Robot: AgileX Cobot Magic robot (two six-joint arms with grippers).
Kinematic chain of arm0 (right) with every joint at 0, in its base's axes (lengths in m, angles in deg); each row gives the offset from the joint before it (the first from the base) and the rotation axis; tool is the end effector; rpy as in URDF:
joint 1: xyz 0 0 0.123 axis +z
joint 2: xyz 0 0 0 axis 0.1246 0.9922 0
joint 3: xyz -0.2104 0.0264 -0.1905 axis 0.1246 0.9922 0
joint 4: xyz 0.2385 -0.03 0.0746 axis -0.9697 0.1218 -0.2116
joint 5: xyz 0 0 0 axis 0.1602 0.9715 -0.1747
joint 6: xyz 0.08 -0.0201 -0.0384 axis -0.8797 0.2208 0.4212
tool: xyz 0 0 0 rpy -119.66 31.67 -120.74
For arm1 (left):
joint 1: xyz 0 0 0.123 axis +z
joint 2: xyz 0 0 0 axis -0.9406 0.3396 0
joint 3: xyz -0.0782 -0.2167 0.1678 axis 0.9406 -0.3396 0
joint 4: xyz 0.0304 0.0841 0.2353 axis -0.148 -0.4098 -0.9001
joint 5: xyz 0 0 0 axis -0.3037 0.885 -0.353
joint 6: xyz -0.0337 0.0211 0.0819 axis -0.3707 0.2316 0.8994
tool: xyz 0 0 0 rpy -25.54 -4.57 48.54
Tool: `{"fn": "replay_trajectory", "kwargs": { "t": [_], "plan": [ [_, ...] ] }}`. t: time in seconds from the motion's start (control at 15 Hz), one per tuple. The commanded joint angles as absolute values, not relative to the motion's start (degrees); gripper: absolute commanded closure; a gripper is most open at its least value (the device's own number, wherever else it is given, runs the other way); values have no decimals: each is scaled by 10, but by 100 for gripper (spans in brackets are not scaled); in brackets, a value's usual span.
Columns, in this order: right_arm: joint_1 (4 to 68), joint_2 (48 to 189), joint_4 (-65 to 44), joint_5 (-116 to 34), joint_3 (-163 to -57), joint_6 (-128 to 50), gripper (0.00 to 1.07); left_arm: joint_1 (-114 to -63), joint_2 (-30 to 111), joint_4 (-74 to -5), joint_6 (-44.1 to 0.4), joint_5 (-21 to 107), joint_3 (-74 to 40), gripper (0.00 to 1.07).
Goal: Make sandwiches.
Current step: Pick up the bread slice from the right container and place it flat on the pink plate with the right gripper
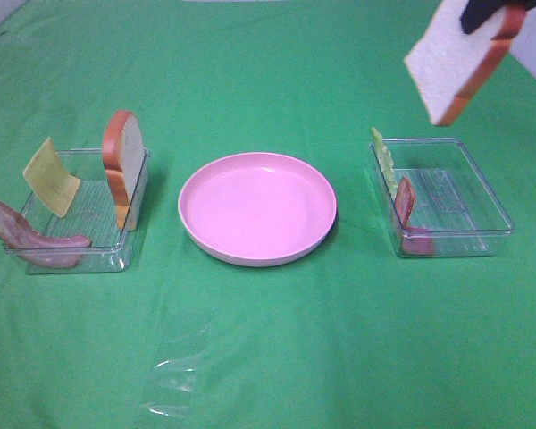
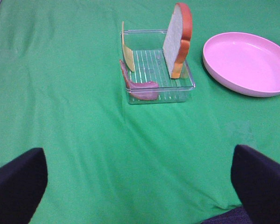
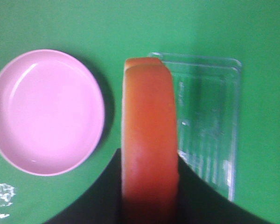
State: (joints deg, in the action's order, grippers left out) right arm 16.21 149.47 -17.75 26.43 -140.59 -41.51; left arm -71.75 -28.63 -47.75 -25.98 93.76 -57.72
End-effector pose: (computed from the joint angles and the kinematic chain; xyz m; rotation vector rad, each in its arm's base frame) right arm 0.3727 0.0701 0.3526 -0.2194 2.6247 0.2155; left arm -0.0094 -0.0087 0.2813 0.0304 2.0376 -0.1540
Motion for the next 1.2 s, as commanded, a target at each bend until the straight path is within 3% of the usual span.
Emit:
{"fn": "replay_trajectory", "kwargs": {
  "t": [0.07, 0.2, 0.33, 1.2],
  "plan": [
    [217, 1495, -214, 228, -1410, -424, 105, -716, -294, -476, -262, 934, -578, 7],
    [313, 1516, -270, 174, -1410, -425, 105, -716, -294, -476, -262, 934, -578, 7],
    [353, 1550, -284, 146, -1410, -431, 105, -716, -294, -476, -262, 934, -578, 7],
    [359, 1747, -327, 48, -1410, -435, 105, -716, -294, -476, -262, 934, -578, 7]
  ]
}}
